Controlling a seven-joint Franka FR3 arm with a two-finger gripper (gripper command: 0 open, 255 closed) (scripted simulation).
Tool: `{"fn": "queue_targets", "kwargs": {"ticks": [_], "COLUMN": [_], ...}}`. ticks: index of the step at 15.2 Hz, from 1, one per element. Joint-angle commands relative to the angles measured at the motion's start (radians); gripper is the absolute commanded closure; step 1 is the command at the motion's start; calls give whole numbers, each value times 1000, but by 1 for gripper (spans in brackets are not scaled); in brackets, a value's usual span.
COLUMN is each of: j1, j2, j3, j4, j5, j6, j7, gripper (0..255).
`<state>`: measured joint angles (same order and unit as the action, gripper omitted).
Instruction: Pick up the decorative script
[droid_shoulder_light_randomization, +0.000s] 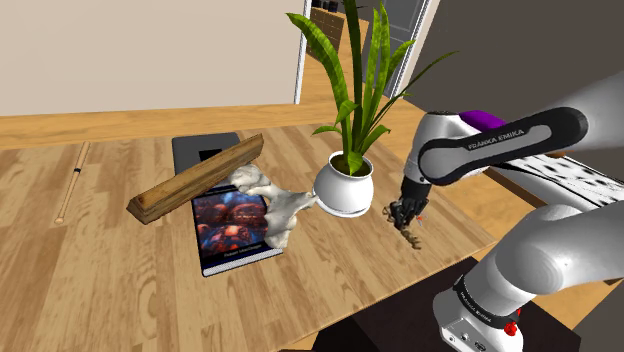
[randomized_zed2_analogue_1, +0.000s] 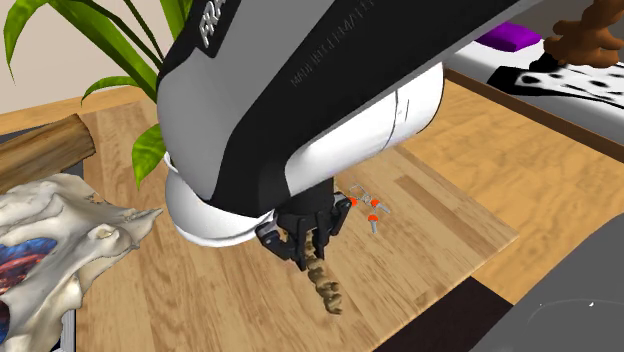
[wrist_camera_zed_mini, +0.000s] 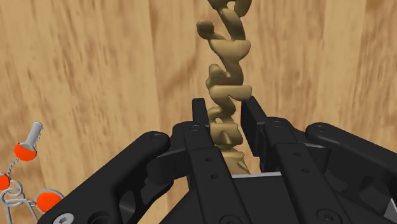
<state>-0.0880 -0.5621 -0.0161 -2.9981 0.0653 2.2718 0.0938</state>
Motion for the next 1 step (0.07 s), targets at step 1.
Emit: {"fn": "queue_targets", "kwargs": {"ticks": [1], "j1": [0], "j2": [-12], "j3": [1], "j4": [3], "j5": [0], "j6": [-15], "j7": [2], "gripper": [255]}}
